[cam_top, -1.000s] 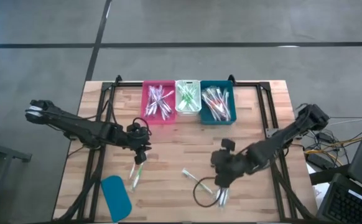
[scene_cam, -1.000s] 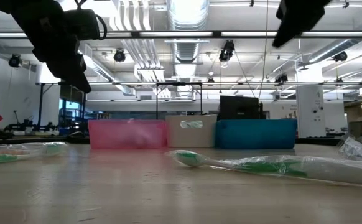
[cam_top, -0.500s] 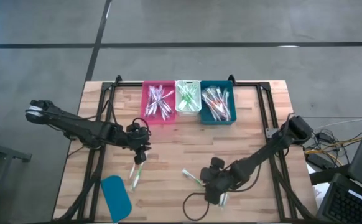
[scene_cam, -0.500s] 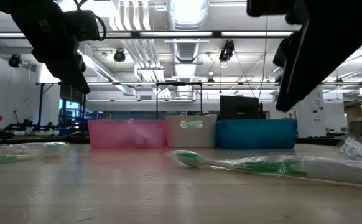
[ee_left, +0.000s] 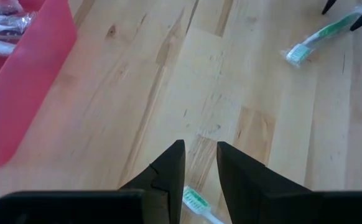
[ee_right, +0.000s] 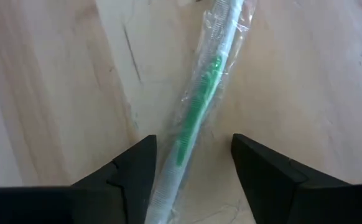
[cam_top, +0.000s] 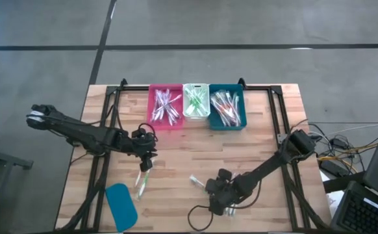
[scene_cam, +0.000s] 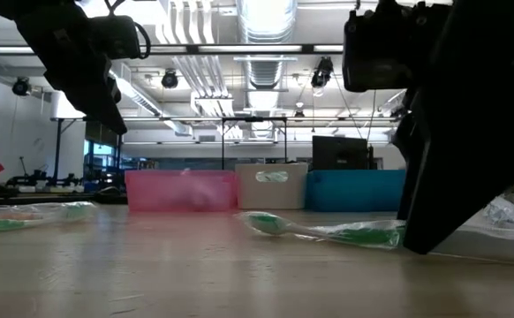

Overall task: Pick & Place Toothbrushes
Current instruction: Put the green toothbrush into the white bin

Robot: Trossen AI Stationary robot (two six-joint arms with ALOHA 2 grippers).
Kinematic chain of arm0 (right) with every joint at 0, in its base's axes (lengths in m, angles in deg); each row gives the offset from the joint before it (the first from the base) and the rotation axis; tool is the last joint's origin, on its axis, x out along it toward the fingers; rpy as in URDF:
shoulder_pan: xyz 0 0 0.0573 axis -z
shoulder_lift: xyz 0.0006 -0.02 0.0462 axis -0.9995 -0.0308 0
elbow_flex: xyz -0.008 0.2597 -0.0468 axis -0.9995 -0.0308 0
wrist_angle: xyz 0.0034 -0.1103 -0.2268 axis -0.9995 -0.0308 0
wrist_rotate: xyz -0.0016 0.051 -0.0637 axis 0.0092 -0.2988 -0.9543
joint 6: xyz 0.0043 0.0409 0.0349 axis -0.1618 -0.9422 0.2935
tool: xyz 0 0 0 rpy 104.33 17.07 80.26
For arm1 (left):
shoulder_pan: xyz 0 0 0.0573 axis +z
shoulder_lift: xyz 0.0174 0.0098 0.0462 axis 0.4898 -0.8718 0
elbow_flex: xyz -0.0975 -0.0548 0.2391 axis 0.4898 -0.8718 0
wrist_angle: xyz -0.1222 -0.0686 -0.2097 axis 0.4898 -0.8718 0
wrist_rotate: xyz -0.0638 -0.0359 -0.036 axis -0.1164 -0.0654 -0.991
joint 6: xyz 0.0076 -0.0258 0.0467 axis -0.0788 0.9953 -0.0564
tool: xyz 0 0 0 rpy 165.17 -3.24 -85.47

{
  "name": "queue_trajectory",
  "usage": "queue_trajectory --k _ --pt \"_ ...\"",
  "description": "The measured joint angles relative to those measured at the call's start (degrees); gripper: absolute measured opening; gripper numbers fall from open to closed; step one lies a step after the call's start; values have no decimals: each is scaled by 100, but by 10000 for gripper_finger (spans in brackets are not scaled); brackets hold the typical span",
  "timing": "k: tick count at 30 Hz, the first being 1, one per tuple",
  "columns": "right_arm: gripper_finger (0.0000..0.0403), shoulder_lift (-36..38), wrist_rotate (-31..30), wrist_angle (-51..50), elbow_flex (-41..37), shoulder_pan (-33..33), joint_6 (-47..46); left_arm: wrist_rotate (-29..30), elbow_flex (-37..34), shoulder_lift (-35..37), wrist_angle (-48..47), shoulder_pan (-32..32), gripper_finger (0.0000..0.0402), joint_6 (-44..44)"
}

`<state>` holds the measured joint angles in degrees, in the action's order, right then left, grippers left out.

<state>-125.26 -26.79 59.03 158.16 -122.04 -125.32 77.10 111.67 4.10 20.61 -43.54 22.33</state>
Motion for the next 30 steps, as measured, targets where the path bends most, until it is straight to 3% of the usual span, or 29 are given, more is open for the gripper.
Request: queue_trajectory --k 6,14,22,30 --pt "152 -27 -10 -24 -5 63 -236 0 0 0 -3 -1 96 2" --pt "26 148 -543 -56 -40 326 -36 2 0 0 -3 -2 96 0" --pt "17 1040 -672 -481 -39 930 800 2 0 0 -8 -2 96 0" --pt "15 2137 -609 -804 -33 2099 1512 2 0 0 18 0 96 0"
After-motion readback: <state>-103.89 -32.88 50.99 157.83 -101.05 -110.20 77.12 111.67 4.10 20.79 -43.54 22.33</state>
